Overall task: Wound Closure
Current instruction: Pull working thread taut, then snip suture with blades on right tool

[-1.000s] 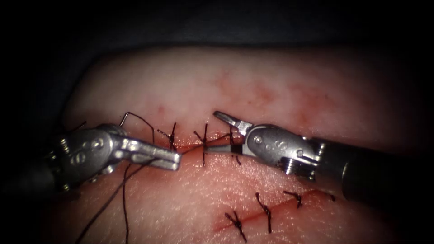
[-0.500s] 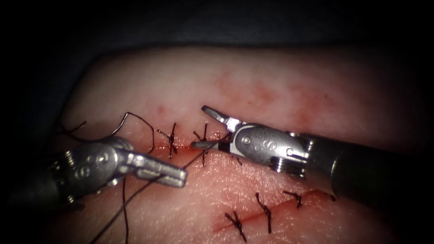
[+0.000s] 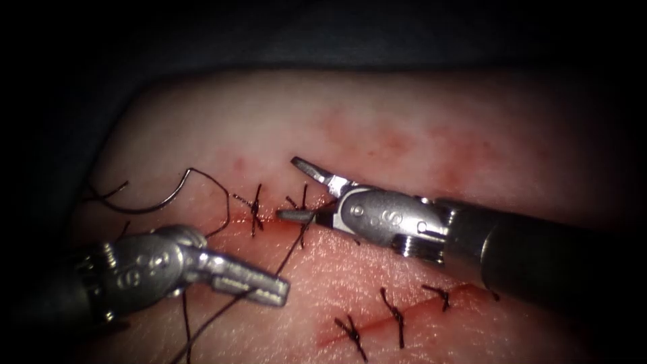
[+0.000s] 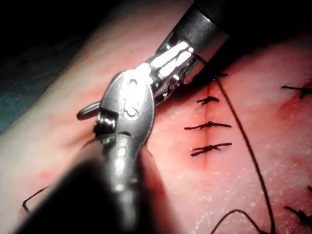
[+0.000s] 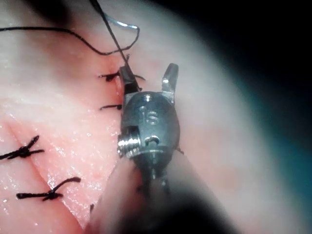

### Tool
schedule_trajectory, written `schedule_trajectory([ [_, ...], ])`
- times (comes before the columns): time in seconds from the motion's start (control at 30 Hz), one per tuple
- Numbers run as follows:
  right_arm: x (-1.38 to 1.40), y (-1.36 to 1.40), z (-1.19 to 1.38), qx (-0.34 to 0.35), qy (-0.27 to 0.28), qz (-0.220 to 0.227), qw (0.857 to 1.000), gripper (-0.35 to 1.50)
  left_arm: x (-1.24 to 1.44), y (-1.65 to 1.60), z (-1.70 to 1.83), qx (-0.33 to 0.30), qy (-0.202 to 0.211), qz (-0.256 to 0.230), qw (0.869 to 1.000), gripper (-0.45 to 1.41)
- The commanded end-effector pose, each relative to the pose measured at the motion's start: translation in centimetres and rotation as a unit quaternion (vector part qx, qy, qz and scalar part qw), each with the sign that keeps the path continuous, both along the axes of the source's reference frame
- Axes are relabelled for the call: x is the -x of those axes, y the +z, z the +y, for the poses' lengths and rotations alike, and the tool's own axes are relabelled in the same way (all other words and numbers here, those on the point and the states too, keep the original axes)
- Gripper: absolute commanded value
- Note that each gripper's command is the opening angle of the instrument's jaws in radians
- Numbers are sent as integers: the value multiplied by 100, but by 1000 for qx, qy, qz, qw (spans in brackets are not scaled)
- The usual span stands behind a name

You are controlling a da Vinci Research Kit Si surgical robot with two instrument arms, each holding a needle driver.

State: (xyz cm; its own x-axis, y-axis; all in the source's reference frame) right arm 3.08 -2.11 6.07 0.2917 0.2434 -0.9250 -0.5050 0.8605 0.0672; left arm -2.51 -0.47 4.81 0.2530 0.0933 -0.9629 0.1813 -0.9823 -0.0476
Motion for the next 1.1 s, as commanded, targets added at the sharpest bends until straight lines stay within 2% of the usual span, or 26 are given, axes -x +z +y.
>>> schedule_trajectory([
  [0.03, -10, 0, 2, 5, -3, 1, 1000, 98, 6, 3, 8, 2, -1, -2, 1000, -45],
  [0.4, -5, -4, -3, 8, -8, 4, 1000, 104, -12, 9, 24, 6, -10, 4, 1000, -45],
  [0.8, -10, 8, 1, 12, -7, 1, 1000, 108, 1, 7, 13, 12, -12, 6, 1000, -45],
  [0.9, -12, 10, 4, 11, -5, 0, 1000, 103, 2, 5, 10, 14, -12, 6, 1000, -45],
  [0.97, -14, 10, 4, 11, -5, 0, 1000, 79, 2, 4, 7, 16, -10, 7, 1000, -45],
  [1.0, -14, 9, 4, 11, -5, 1, 1000, 37, 1, 4, 6, 16, -10, 7, 1000, -45],
  [1.03, -13, 9, 4, 11, -6, 2, 1000, -13, 1, 4, 5, 17, -10, 7, 1000, -45],
  [1.07, -13, 8, 6, -6, -11, 8, 1000, -35, 1, 3, 1, 19, -10, 7, 1000, -45],
  [1.1, -13, 8, 6, -6, -11, 8, 1000, -35, 1, 3, 1, 19, -10, 7, 1000, -45],
])
